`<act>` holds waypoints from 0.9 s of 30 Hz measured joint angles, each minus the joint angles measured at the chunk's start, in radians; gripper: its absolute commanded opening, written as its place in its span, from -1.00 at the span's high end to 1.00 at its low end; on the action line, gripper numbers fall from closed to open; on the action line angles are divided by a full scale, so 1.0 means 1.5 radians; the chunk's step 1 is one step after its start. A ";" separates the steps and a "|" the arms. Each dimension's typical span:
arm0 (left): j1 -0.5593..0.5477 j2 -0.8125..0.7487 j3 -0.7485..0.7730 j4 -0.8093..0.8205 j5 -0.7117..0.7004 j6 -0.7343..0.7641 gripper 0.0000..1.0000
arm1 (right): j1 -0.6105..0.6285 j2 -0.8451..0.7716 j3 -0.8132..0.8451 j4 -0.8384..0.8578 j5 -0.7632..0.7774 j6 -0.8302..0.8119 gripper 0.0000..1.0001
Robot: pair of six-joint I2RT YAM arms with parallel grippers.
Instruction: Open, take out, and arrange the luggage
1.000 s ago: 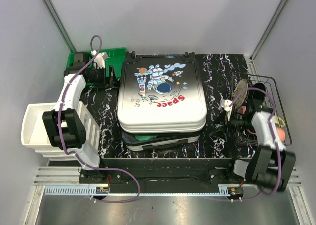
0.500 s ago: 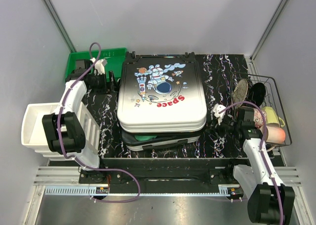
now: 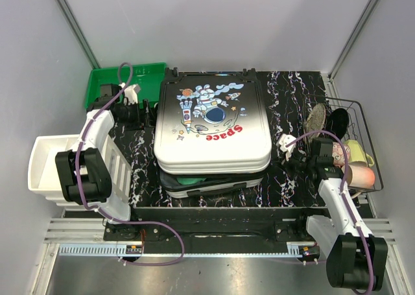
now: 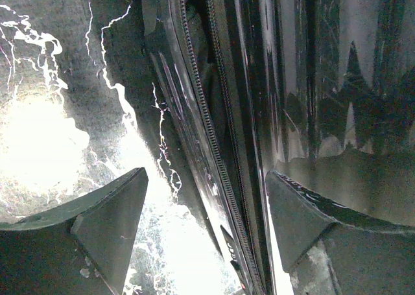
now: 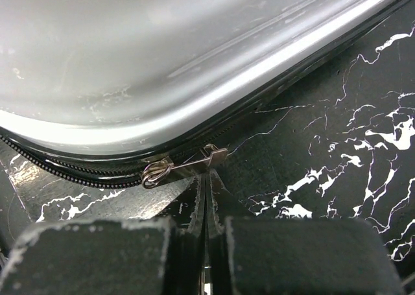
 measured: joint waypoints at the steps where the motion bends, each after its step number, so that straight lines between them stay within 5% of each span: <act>1: 0.001 0.000 -0.001 0.001 0.000 0.000 -0.56 | 0.000 0.000 0.001 0.000 0.000 -0.001 1.00; 3: 0.001 0.000 -0.001 0.003 0.000 0.000 -0.56 | 0.000 0.000 0.003 -0.002 -0.003 -0.007 1.00; 5: 0.001 0.000 -0.001 0.003 0.000 0.001 -0.56 | 0.000 -0.003 0.005 -0.010 -0.006 -0.025 0.23; 7: 0.001 0.000 -0.001 0.003 0.000 0.002 -0.56 | -0.001 -0.009 0.008 -0.032 -0.012 -0.048 -0.24; 8: 0.001 0.000 -0.001 0.003 0.000 0.003 -0.56 | -0.001 -0.013 0.009 -0.038 -0.013 -0.060 -0.25; 20: 0.001 0.000 -0.005 0.006 0.001 0.003 -0.57 | -0.003 -0.148 -0.076 0.012 -0.047 -0.072 0.28; 27: 0.001 -0.001 -0.017 0.009 0.001 0.003 -0.56 | -0.003 -0.120 -0.081 0.045 -0.051 -0.061 0.96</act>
